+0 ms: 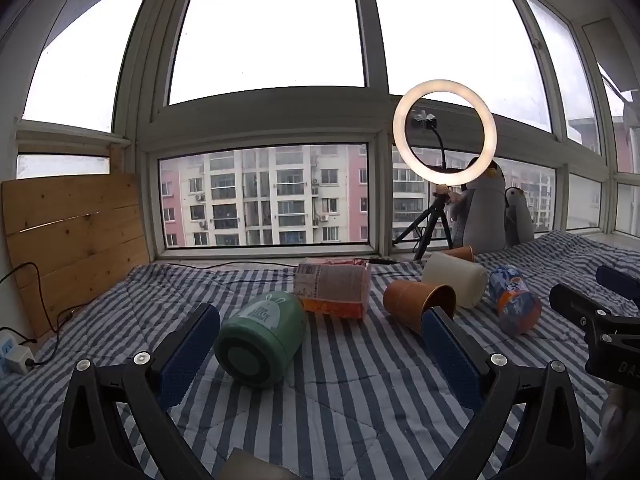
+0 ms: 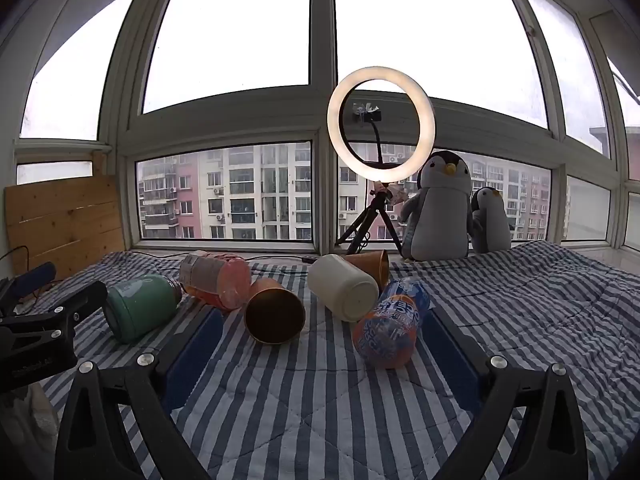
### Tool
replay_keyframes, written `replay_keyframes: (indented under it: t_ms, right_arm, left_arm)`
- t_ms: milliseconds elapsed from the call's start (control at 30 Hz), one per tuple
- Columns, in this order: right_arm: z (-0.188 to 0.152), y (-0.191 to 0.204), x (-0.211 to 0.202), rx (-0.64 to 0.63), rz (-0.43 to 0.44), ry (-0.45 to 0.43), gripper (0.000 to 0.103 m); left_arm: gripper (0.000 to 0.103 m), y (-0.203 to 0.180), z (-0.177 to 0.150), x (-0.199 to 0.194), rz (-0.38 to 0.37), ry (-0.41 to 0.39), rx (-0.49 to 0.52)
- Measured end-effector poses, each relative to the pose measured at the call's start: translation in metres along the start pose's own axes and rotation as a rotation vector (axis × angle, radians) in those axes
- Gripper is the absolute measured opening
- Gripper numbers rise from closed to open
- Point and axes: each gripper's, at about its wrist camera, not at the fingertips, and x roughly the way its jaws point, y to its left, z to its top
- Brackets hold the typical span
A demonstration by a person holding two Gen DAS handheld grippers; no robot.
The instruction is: Flip cup upside down
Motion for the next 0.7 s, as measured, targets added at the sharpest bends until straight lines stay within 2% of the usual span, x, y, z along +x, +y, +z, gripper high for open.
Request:
replay_keyframes:
  t_ms: [700]
  right_arm:
    - [0.0018, -0.0043, -0.0011, 0.009, -0.001, 0.007, 0.099]
  left_arm:
    - [0.102, 0.0000, -0.0017, -0.0008, 0.000, 0.012, -0.007]
